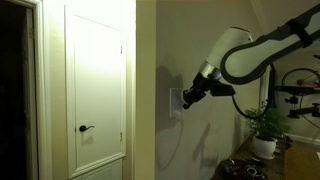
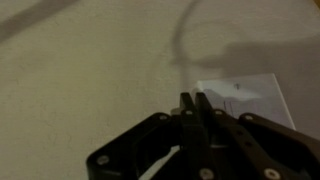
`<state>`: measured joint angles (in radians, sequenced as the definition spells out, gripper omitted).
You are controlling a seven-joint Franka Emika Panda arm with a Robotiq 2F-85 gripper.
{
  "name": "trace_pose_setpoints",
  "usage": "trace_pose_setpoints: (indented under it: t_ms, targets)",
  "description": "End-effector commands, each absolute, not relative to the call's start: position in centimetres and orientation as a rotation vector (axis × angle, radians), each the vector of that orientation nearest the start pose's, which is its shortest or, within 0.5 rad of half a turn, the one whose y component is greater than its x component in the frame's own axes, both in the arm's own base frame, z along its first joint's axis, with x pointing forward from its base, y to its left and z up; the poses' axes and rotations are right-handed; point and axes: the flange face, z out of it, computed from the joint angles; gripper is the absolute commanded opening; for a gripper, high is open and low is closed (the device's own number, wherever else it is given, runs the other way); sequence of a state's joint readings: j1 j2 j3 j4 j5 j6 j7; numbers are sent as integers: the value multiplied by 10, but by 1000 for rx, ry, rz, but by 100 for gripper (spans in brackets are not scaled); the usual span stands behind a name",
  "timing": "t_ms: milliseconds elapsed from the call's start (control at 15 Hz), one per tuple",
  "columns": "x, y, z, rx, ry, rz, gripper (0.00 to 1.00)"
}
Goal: Turn off the light switch
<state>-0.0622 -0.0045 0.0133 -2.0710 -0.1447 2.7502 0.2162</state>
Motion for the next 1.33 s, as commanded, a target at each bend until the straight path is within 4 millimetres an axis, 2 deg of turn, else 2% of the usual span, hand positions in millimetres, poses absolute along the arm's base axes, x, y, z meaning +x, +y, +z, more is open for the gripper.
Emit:
trace_pose_setpoints:
  t_ms: [0, 267, 867, 1267]
  targets:
    - [597, -26, 519, -2933, 296, -1114, 1]
    - [596, -20, 523, -2914, 312, -1086, 6]
    - [599, -2, 526, -2894, 279, -1081, 5]
    - [607, -5, 525, -2881, 290, -1095, 5]
